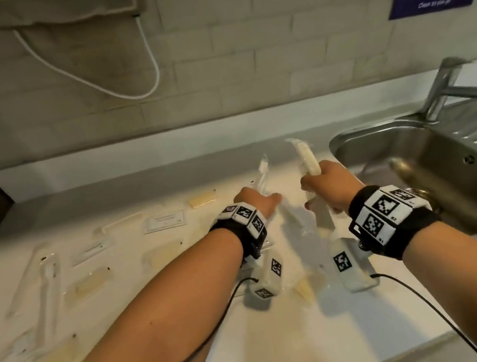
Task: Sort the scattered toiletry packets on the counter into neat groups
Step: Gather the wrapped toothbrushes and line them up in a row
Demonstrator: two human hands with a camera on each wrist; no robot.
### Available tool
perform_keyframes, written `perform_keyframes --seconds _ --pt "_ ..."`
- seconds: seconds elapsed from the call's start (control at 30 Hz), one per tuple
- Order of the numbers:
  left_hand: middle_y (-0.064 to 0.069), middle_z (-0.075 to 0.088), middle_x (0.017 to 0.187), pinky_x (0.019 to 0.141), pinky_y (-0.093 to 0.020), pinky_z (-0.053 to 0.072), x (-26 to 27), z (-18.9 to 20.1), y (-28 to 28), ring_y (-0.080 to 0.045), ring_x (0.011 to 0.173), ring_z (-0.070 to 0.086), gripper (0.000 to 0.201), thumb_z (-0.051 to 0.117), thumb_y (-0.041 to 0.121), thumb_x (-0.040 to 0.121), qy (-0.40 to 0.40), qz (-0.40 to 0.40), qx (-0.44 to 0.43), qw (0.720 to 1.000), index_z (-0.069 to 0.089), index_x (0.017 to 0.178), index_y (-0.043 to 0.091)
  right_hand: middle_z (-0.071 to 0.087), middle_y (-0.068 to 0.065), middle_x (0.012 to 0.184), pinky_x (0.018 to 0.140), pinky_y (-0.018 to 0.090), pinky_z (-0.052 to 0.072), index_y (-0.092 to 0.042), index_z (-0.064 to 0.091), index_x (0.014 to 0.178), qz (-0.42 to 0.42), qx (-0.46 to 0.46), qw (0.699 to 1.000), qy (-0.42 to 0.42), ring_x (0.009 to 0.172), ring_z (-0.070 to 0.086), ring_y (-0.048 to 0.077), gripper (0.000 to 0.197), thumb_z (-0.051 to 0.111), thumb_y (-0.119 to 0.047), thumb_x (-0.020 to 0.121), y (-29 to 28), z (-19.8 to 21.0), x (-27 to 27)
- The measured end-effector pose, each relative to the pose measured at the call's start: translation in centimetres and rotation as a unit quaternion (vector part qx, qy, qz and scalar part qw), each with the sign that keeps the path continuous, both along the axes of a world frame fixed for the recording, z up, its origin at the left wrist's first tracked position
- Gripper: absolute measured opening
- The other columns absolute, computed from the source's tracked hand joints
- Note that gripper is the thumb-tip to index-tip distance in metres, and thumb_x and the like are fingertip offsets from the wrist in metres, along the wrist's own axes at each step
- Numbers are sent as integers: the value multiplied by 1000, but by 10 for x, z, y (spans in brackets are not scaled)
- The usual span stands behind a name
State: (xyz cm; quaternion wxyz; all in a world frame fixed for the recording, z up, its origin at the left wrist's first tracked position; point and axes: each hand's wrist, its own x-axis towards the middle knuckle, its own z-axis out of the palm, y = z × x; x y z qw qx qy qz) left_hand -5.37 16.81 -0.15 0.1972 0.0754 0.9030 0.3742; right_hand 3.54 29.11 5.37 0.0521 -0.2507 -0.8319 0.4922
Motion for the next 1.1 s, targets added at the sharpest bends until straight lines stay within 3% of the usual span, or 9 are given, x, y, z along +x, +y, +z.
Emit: perform_keyframes --seconds 0.1,0.2,0.3,0.37,0.47,0.53,0.63,0.9,1.1 --pt "-16 61 125 71 -29 45 2 -10 31 -29 91 63 81 62 50 87 52 -75 -69 993 13 151 45 57 8 76 28 10 28 -4 50 97 32 7 999 -13 70 68 35 12 56 -9 88 22 -1 0" --pt "-14 57 133 80 -33 54 4 -17 43 -28 94 65 85 65 42 85 60 -86 -96 990 9 149 52 57 10 77 29 10 29 -3 52 98 69 3 997 -25 67 67 32 12 55 -9 88 36 -2 -1" --pt "-11 62 124 88 -38 55 3 -13 43 -28 100 66 61 62 31 86 35 -55 -106 992 40 143 30 60 12 80 30 11 30 -3 53 95 100 1 995 -17 71 69 33 10 55 -9 87 41 -4 -5" --pt "-10 68 100 87 -39 55 -2 -12 35 -29 91 68 42 65 38 80 -12 8 -84 996 61 115 14 61 12 79 30 11 30 -3 54 93 116 0 993 -10 73 70 34 9 55 -10 87 39 -6 -10" --pt "-5 60 69 65 -28 50 -10 -13 8 -25 61 59 38 58 44 74 -53 111 13 992 58 85 7 66 11 82 31 14 31 -3 56 97 134 -21 991 4 75 72 34 15 57 -13 87 27 -7 -21" --pt "-2 51 65 55 -27 42 -14 -6 -20 -20 55 49 30 53 36 80 -44 164 69 983 57 91 8 70 11 87 34 16 31 -8 55 93 160 -31 987 7 71 71 31 10 57 -15 87 14 -8 -31" --pt "-6 60 86 72 -36 53 -18 10 -78 -23 76 57 34 45 28 88 -35 207 127 970 56 110 4 70 6 83 36 18 37 -8 55 100 215 -34 976 -14 62 66 21 19 63 -20 87 -13 -10 -50" --pt "-13 61 78 42 -25 40 -24 24 -246 -18 54 49 26 40 20 90 8 361 252 898 50 111 7 65 3 80 49 21 45 -12 58 100 378 162 909 -61 55 58 12 30 77 -17 77 -129 -17 -132" --pt "-3 50 63 47 -27 33 -25 15 -346 -16 50 40 25 55 38 87 59 365 122 921 54 84 13 56 13 134 95 36 46 -8 47 136 406 267 870 -83 118 55 32 60 63 -38 86 -231 -34 -206"
